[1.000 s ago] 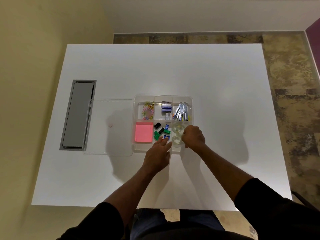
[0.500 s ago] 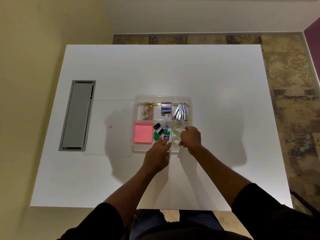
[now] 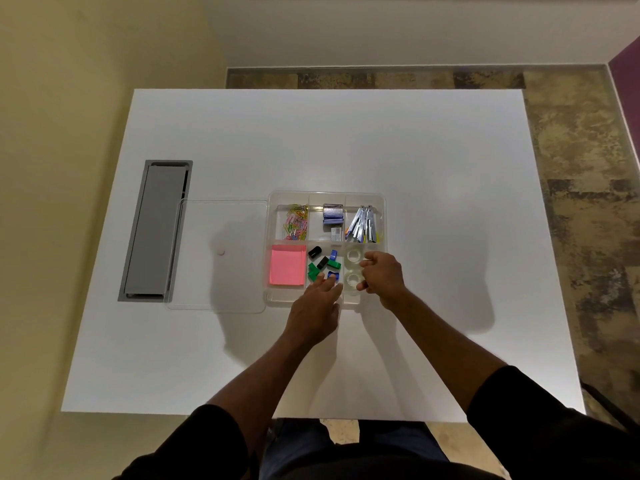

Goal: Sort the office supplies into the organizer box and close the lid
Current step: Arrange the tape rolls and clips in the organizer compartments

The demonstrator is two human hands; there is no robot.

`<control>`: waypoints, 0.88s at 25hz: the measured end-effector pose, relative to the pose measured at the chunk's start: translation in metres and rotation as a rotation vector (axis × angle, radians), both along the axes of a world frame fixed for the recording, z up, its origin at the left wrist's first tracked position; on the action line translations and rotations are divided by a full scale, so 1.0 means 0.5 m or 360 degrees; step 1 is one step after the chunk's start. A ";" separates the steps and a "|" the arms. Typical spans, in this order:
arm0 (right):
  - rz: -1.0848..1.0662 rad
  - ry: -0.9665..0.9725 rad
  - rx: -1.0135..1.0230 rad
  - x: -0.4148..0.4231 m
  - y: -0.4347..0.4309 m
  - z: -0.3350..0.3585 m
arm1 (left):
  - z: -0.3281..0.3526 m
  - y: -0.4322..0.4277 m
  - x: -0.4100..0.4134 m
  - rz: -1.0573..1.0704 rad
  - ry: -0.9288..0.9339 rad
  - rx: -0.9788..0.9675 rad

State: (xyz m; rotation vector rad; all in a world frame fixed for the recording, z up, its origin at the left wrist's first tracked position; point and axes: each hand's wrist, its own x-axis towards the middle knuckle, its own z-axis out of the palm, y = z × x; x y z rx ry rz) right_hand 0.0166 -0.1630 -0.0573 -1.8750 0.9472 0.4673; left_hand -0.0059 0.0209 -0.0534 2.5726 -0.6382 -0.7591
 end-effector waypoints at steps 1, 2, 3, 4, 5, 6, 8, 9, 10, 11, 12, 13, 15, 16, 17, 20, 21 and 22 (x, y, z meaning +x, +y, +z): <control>0.0006 0.0005 0.0003 0.000 -0.002 0.000 | 0.000 0.001 0.001 0.0000 0.0001 0.0004; 0.0012 0.0014 -0.0007 -0.001 -0.004 0.001 | 0.000 0.001 0.002 -0.0002 -0.0001 0.0006; 0.0018 0.0033 -0.0033 -0.002 -0.007 0.004 | 0.000 0.001 0.002 -0.0005 -0.0003 0.0007; 0.0027 0.0060 -0.0070 -0.004 -0.009 0.004 | 0.001 0.001 0.003 -0.0007 -0.0002 0.0007; 0.0061 0.0095 -0.0103 -0.005 -0.012 0.003 | 0.001 0.001 0.003 -0.0008 0.0000 0.0007; 0.0117 0.0132 -0.0122 -0.007 -0.013 0.003 | 0.002 0.001 0.003 -0.0006 0.0001 0.0003; 0.0230 0.0181 -0.0161 -0.011 -0.013 0.003 | 0.001 0.001 0.004 0.0007 0.0011 -0.0019; 0.0266 0.0188 -0.0179 -0.012 -0.013 0.002 | 0.000 0.001 0.004 0.0012 0.0018 -0.0033; 0.0288 0.0183 -0.0195 -0.011 -0.013 0.002 | -0.001 0.001 0.004 0.0012 0.0021 -0.0046; 0.0301 0.0183 -0.0203 -0.010 -0.013 0.002 | -0.002 0.001 0.004 0.0010 0.0025 -0.0057; 0.0313 0.0180 -0.0200 -0.009 -0.015 0.001 | -0.003 0.000 0.005 0.0007 0.0029 -0.0065; 0.0328 0.0186 -0.0194 -0.009 -0.016 0.000 | -0.004 0.001 0.006 0.0006 0.0034 -0.0070; 0.0386 0.0201 -0.0195 -0.008 -0.018 -0.003 | -0.005 0.002 0.007 0.0011 0.0028 -0.0074; 0.0426 0.0208 -0.0202 -0.007 -0.018 -0.003 | -0.006 0.003 0.007 0.0015 0.0024 -0.0077; 0.0463 0.0215 -0.0211 -0.006 -0.018 -0.001 | -0.006 0.004 0.006 0.0018 0.0023 -0.0081; 0.0548 0.0227 -0.0217 -0.001 -0.022 0.000 | -0.007 0.006 0.004 0.0024 0.0017 -0.0098; 0.0572 0.0233 -0.0217 0.000 -0.024 0.001 | -0.008 0.006 0.003 0.0027 0.0020 -0.0106; 0.0586 0.0233 -0.0214 0.002 -0.027 0.000 | -0.009 0.007 0.003 0.0029 0.0023 -0.0113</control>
